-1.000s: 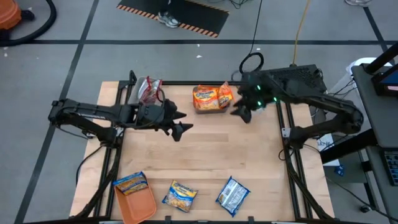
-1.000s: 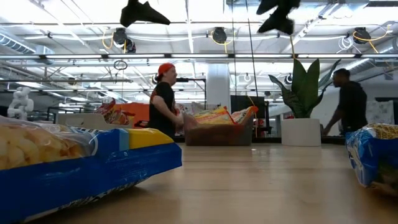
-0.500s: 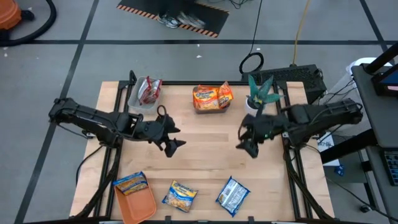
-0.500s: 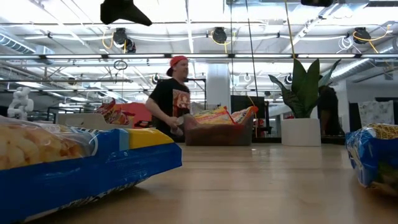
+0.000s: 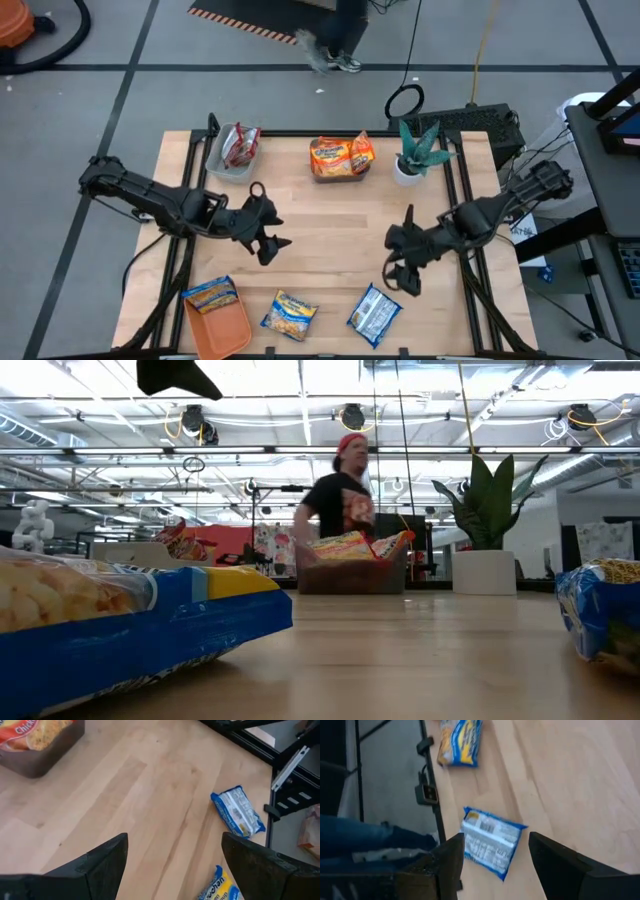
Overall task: Sort Maruchan noodles
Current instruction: Put the right blue noodle pack into the orange bin
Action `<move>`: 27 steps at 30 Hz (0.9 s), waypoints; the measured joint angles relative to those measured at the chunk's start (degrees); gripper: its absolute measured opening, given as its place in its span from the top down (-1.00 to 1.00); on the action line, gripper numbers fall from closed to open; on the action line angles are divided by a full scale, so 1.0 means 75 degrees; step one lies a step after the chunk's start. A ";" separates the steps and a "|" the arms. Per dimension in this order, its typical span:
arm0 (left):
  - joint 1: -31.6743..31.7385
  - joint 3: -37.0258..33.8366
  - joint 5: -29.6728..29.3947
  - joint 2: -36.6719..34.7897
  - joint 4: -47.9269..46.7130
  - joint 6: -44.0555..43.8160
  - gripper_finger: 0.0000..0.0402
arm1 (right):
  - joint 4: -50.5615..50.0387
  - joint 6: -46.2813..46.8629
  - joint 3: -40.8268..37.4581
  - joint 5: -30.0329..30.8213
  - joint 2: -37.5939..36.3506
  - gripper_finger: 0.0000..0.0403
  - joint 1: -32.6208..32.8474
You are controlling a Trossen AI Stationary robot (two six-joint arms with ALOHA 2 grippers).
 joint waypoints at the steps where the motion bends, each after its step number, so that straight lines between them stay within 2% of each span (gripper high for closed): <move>1: -0.0033 0.0000 -0.0069 0.0000 0.0000 -0.0069 -0.60 | -0.0045 -0.0017 0.0000 0.0009 0.0000 -0.07 0.0091; 4: -0.0079 0.0006 -0.0330 0.0104 0.0063 -0.0381 -0.60 | -0.0214 -0.0070 -0.0034 0.0033 -0.0004 -0.07 0.0355; 10: -0.0324 0.0006 -0.0358 0.0427 0.0462 -0.0957 -0.60 | -0.0087 -0.0021 -0.0700 0.0032 -0.0189 -0.07 0.1065; 20: -0.1002 0.0006 -0.0579 0.1189 0.2511 -0.1256 -0.60 | 0.1230 -0.0049 -0.1930 -0.0010 -0.0291 -0.08 0.2090; 27: -0.1411 0.0006 -0.0856 0.1853 0.4101 -0.1729 -0.60 | 0.1799 0.0184 -0.2330 0.0834 -0.0297 -0.10 0.2786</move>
